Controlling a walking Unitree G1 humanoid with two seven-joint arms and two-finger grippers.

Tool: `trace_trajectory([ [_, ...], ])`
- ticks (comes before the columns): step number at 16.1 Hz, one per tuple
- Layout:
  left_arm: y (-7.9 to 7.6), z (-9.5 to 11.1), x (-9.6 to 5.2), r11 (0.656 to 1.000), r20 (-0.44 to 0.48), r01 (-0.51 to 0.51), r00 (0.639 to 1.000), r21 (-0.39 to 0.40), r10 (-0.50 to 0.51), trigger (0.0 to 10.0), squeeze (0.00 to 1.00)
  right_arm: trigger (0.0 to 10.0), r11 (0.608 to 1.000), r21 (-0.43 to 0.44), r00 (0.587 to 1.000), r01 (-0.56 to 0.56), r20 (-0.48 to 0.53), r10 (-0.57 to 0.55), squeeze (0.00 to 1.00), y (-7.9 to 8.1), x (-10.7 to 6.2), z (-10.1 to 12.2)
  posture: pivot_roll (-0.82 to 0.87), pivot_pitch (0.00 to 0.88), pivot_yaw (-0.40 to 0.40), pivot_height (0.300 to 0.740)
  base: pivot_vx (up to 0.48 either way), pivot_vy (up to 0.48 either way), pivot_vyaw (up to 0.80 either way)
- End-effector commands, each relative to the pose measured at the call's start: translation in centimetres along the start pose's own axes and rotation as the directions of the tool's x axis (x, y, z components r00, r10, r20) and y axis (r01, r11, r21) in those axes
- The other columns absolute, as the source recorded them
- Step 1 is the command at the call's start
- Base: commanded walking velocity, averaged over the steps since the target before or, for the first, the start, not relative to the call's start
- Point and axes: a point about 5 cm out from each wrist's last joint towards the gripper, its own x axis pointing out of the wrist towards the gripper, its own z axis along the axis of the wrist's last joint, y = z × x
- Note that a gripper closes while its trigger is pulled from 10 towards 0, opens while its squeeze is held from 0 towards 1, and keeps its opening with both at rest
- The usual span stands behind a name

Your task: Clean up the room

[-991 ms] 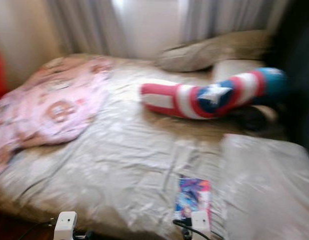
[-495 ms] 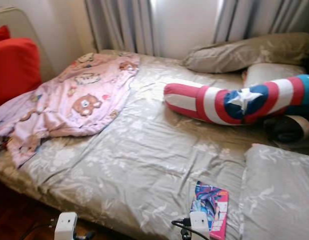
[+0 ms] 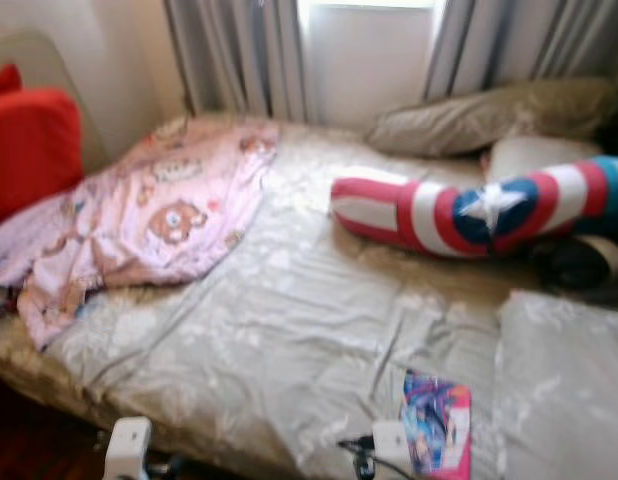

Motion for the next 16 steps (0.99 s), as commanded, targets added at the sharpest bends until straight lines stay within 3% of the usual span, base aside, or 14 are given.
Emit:
trace_trajectory([
  [1,0.71,-0.50,-0.22,1.000,-0.023,-0.019,1.000,0.003,0.019,10.0,0.00,10.0,1.000,-0.005,1.000,-0.006,0.003,0.006,0.00,0.28,0.06,0.13,0.04,0.000,-0.012,0.740,0.000,0.409,0.00],
  [8,0.80,-0.53,-0.25,1.000,-0.024,-0.020,1.000,0.001,0.020,10.0,0.00,10.0,1.000,-0.020,1.000,-0.014,0.007,0.015,0.00,0.63,0.11,0.23,0.04,0.000,-0.010,0.740,0.000,0.403,0.26],
  [16,0.81,-0.60,-0.28,1.000,-0.023,-0.020,1.000,-0.001,0.020,10.0,0.00,10.0,1.000,0.007,1.000,-0.009,0.005,0.009,0.00,0.57,0.11,0.21,0.04,0.000,-0.009,0.740,0.000,0.407,0.00],
])
